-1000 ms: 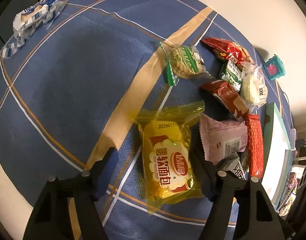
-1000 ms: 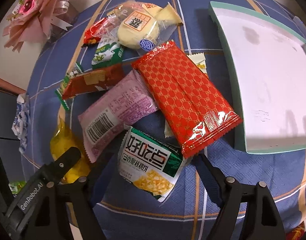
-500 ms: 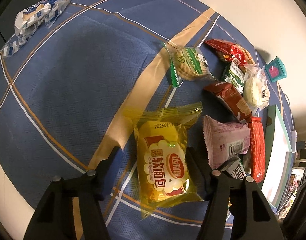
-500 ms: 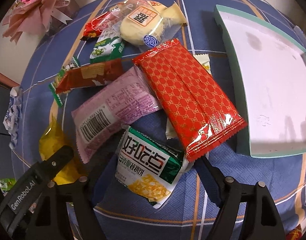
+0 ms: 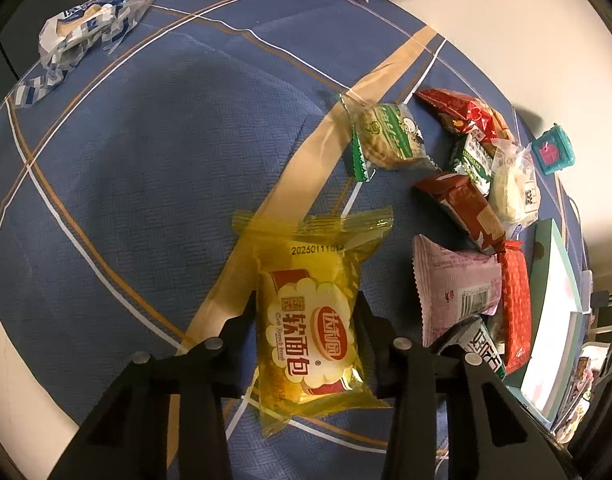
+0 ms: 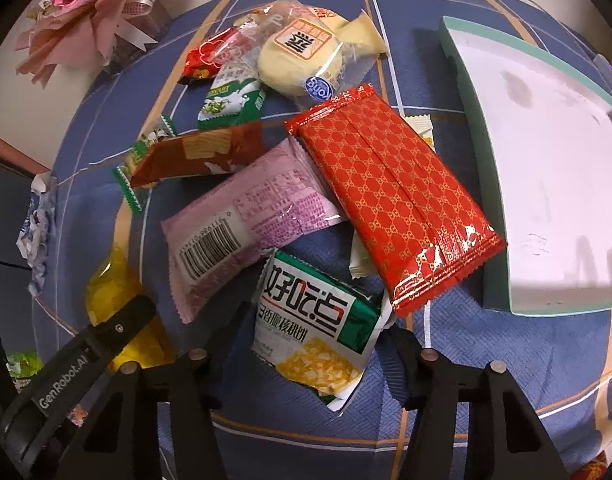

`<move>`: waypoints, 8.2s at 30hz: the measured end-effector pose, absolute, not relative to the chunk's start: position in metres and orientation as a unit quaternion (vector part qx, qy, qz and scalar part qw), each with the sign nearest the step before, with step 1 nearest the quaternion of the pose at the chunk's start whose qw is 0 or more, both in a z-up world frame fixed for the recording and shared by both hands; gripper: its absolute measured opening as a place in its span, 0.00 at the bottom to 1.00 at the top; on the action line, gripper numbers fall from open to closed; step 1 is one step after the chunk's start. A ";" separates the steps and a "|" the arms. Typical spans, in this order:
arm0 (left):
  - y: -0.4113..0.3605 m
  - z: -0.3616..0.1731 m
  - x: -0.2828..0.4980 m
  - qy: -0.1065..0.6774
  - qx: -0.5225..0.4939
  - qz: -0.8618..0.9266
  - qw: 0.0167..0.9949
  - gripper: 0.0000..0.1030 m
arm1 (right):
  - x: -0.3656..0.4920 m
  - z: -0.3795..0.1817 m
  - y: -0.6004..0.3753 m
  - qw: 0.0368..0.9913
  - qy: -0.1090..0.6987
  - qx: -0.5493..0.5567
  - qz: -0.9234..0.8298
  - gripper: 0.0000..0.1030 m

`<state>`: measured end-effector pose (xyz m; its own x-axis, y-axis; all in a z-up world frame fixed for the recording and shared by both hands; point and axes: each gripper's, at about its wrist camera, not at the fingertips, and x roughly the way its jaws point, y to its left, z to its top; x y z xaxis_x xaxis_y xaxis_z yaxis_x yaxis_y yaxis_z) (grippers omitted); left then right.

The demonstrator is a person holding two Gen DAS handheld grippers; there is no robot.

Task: Organize snacks
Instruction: 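Close the left gripper on the yellow bread bag while the right gripper closes on the biscuit pack, then carry the yellow bread bag with the left tool while the right tool carries the biscuit pack to the tray, then open both grippers to drop the two snacks into the white tray, then move both tools back from the tray to the snack pile, then move the left tool to the pink barcode pastry while the right tool approaches the red patterned packet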

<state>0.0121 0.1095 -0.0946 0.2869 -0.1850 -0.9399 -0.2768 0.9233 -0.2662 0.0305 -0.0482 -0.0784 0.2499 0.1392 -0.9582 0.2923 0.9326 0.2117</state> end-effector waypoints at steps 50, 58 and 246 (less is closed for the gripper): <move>-0.018 0.039 0.018 0.525 -0.126 -0.048 0.840 0.39 | -0.040 0.035 -0.259 0.791 0.478 0.356 -0.138 0.50; -0.082 0.036 0.033 0.535 -0.087 -0.102 0.834 0.39 | -0.047 0.030 -0.316 0.776 0.453 0.388 -0.207 0.50; -0.031 -0.081 0.083 0.673 -0.099 0.035 0.732 0.97 | 0.065 -0.055 -0.138 0.793 0.600 0.108 -0.011 0.55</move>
